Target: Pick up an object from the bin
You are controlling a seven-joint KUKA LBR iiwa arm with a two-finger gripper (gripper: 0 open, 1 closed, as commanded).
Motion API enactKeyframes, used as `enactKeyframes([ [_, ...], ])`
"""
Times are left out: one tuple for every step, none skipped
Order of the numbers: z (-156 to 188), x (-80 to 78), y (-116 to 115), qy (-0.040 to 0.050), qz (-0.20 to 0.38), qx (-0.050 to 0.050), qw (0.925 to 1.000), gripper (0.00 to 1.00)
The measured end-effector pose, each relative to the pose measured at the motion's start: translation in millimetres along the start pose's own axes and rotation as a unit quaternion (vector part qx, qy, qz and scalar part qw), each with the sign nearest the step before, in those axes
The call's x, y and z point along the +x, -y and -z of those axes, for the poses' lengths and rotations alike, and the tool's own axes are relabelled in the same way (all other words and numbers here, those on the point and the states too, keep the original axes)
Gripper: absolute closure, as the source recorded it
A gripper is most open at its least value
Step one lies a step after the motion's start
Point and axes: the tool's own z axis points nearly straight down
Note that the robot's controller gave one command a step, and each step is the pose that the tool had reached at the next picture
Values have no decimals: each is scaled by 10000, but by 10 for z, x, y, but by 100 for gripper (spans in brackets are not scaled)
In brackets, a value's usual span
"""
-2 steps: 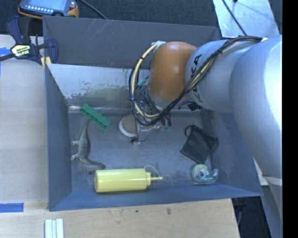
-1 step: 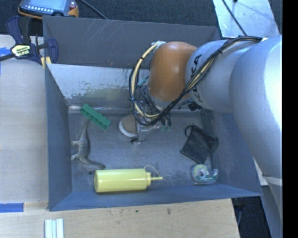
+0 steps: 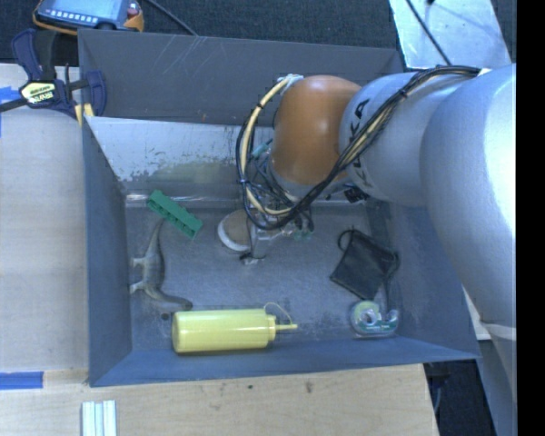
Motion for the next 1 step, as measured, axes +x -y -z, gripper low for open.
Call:
enactKeyframes([
  [69,17,4,-48,1,8,10000,100],
])
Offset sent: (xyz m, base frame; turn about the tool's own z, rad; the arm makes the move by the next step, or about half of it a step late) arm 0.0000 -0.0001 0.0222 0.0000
